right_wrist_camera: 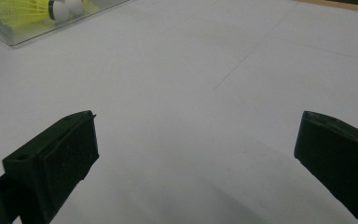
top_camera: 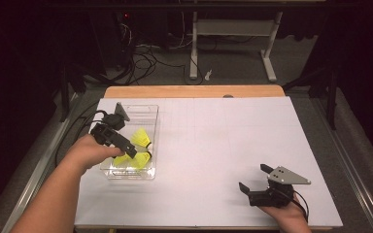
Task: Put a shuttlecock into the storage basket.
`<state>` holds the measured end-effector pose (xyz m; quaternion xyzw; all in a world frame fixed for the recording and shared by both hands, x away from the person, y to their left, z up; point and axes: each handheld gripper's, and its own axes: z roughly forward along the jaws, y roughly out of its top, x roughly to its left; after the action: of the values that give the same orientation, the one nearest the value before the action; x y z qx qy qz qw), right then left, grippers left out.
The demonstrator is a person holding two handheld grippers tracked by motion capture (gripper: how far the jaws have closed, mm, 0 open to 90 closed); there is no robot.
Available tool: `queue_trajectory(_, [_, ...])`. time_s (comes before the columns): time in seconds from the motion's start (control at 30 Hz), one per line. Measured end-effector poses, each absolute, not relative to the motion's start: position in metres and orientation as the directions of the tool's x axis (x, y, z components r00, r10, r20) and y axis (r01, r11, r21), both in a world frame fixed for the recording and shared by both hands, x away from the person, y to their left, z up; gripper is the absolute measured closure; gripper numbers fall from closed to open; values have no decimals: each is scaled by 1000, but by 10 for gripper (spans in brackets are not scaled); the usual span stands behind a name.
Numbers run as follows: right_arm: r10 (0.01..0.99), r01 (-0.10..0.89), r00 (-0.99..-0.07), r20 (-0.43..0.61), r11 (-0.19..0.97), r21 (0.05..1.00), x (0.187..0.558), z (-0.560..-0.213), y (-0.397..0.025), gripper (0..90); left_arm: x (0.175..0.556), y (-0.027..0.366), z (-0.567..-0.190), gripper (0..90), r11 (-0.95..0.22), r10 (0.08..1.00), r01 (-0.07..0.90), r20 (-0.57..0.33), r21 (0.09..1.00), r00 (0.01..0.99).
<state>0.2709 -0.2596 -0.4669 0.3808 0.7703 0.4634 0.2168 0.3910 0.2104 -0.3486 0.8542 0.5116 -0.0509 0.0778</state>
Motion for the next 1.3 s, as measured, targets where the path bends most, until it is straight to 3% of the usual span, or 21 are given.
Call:
queue_trajectory(0.2, [787, 385, -617, 18, 281, 879, 271, -467, -259, 1, 388, 213, -356, 7, -460, 862, 879, -175, 127, 476])
queue_trajectory(0.6, [785, 385, -619, 18, 283, 878, 270, -467, -258, 1, 364, 221, -379, 7, -390, 847, 853, -227, 346, 480])
queue_trajectory(1.3, [785, 386, -619, 21, 281, 878, 270, -467, -257, 1, 322, 233, -404, 3, -327, 815, 675, -164, 661, 556])
